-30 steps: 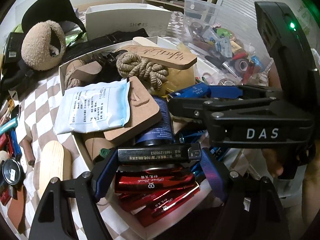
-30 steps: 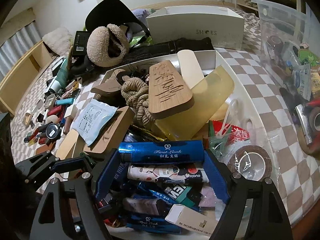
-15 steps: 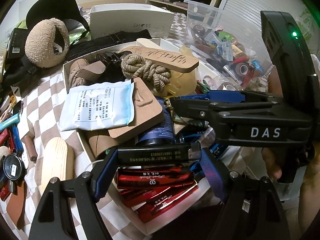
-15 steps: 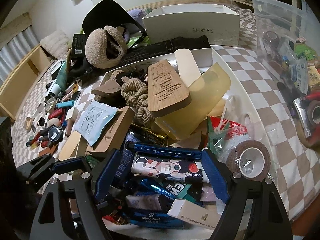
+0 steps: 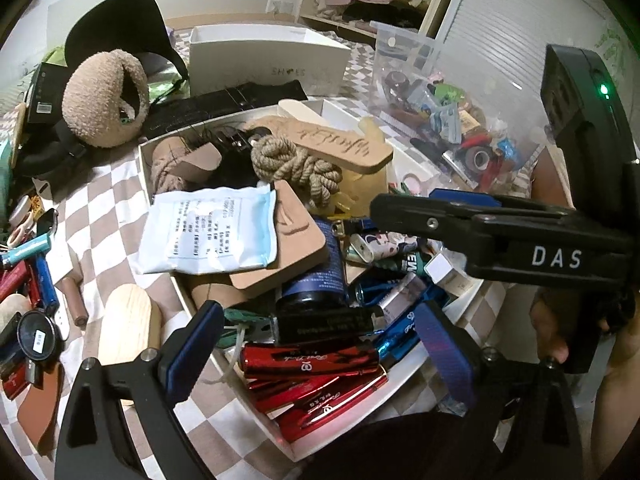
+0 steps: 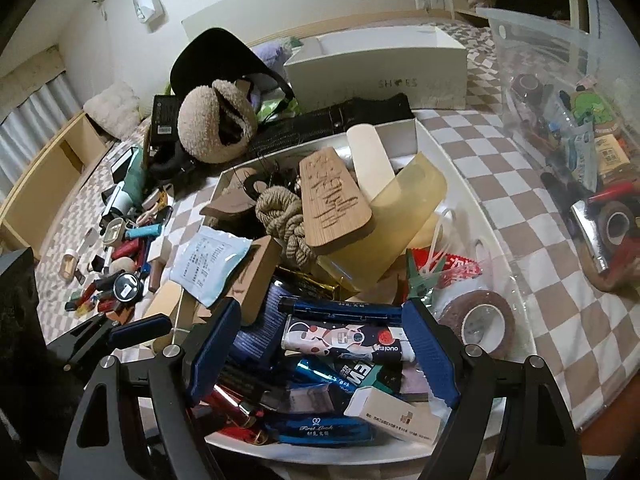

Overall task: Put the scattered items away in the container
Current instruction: 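Lift both open tools out of the white box and move over the bed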

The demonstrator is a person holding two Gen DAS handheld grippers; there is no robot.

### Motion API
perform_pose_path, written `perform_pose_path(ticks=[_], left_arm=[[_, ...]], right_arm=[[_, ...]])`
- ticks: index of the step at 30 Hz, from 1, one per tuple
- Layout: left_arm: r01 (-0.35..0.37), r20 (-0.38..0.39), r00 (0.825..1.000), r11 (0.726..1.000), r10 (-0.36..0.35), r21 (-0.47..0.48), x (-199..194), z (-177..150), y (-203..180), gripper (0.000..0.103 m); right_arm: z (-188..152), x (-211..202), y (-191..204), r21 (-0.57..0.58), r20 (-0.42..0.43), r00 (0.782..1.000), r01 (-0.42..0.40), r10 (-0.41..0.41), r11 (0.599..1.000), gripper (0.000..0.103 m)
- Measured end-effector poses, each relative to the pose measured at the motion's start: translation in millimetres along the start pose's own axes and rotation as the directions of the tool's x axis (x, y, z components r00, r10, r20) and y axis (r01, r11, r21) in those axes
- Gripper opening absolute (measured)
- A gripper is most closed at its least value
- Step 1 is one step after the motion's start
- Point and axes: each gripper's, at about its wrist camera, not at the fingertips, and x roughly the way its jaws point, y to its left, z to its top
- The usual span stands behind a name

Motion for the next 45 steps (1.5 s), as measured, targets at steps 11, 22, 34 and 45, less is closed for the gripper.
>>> perform_pose_path(ticks=[11, 22, 34, 45], left_arm=[[-0.041, 0.070, 0.997, 0.999, 0.043, -0.031, -33, -4, 22, 0.102], [-0.125, 0.089, 0.987, 0.990, 0.130, -0.061, -59, -14, 53, 0.103], [-0.188, 0.132, 0.969, 0.971, 0.208, -0.145, -99, -33, 97, 0.103], [-0.303, 0.158, 0.931, 0.938, 0.330, -0.169, -132, -54, 137, 0.103]], right_arm=[[1, -15, 11, 0.030, 0.084, 0.995, 0.050, -0.052, 0.998, 0.103], [1, -22, 40, 0.003, 0.118, 0.992, 0.039, -0.039, 0.999, 0.103], [-2, -28, 91, -0.034, 0.211, 0.977, -0.004, 0.011, 0.999, 0.103], [-13, -14, 155, -0.142, 0.209, 0.975, -0.045, 0.074, 0.989, 0.103]])
